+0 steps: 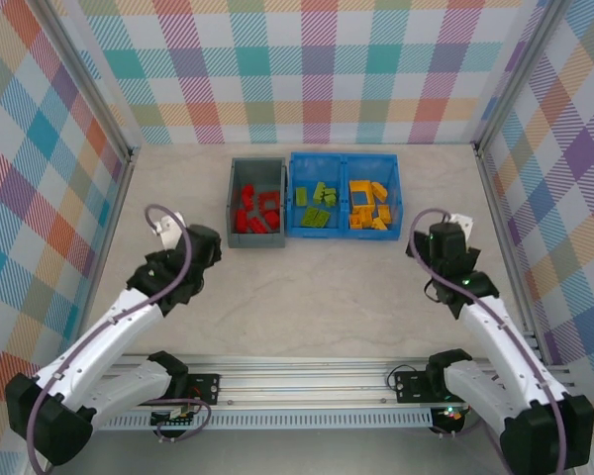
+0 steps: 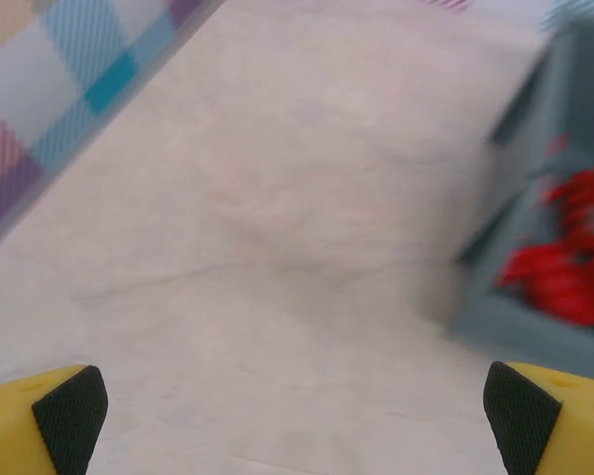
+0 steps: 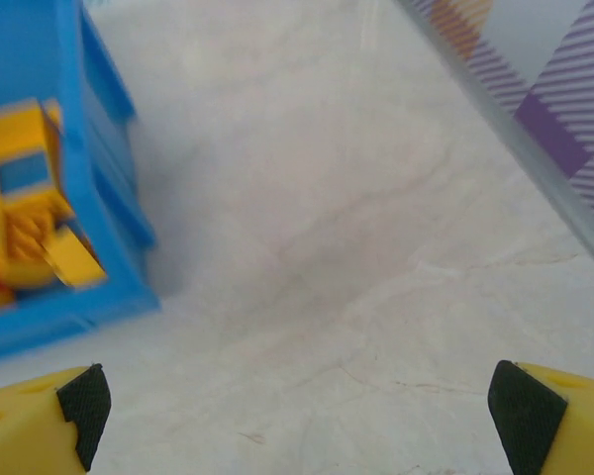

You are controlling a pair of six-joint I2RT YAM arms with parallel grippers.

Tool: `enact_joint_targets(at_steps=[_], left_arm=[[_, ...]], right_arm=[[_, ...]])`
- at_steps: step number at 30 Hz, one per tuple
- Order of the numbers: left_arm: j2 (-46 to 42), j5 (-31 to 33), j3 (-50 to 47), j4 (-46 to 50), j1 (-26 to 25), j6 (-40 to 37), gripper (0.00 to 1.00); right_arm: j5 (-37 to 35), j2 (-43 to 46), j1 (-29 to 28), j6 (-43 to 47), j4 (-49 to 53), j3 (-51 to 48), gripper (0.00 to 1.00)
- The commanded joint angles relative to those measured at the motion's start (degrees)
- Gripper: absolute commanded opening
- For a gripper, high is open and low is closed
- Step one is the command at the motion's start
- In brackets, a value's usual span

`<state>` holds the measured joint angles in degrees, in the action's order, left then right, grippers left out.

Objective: Sort the legos into containers by color

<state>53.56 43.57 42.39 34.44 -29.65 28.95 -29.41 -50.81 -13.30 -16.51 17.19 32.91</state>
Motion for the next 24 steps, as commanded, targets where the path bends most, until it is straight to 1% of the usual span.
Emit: enact_joint_targets(at_steps=[1, 2, 4, 5, 7, 10, 12, 16, 18, 19, 21, 22, 24], left_arm=[[-2.79, 5.48, -8.92, -15.64, 1.95, -14.75, 1.00], [-2.89, 4.50, -10.91, -17.92, 3.24, -15.42, 1.00], [-2.29, 0.38, -15.78, -26.73, 5.75, -19.62, 1.00], [-1.73, -0.43, -18.27, -31.61, 6.64, -21.19, 1.00], [-0.90, -1.39, -21.42, -37.86, 8.65, -21.82, 1.00], [2.15, -8.04, -23.85, -46.83, 13.55, -21.36, 1.00], [7.14, -12.76, -24.12, -53.80, 16.46, -21.67, 1.00], [17.82, -18.82, -20.83, -61.85, 19.99, -24.07, 1.00], [22.54, -21.48, -19.02, -66.12, 20.76, -23.94, 1.00], [24.39, -22.20, -17.81, -66.43, 20.85, -24.44, 1.00], [27.90, -23.85, -14.71, -65.53, 21.23, -27.26, 1.00], [29.06, -24.70, -13.99, -65.83, 21.21, -28.70, 1.00], [31.55, -25.73, -14.50, -70.91, 21.65, -30.43, 1.00]], right_arm=[[4.23, -3.49, 0.31, 11.71, -22.20, -5.39, 1.00], [5.86, -5.67, 0.89, 12.46, -25.04, -6.35, 1.00], [8.82, -9.84, 1.90, 13.04, -32.24, -8.48, 1.00], [9.88, -11.93, 2.24, 12.91, -36.64, -9.66, 1.00], [11.39, -16.19, 2.94, 12.84, -42.94, -11.01, 1.00], [15.24, -23.03, 4.52, 11.61, -52.62, -12.26, 1.00], [16.88, -25.09, 5.10, 12.01, -49.24, -9.12, 1.00], [19.76, -27.39, 7.19, 11.68, -45.10, -5.76, 1.00], [21.78, -27.37, 7.96, 14.49, -47.89, -6.75, 1.00], [23.15, -26.89, 8.26, 15.72, -49.49, -7.61, 1.00], [26.11, -26.96, 9.15, 18.04, -56.40, -10.11, 1.00], [26.70, -27.71, 9.54, 18.26, -58.42, -10.56, 1.00], [26.27, -30.08, 10.49, 17.31, -59.96, -10.10, 1.00]])
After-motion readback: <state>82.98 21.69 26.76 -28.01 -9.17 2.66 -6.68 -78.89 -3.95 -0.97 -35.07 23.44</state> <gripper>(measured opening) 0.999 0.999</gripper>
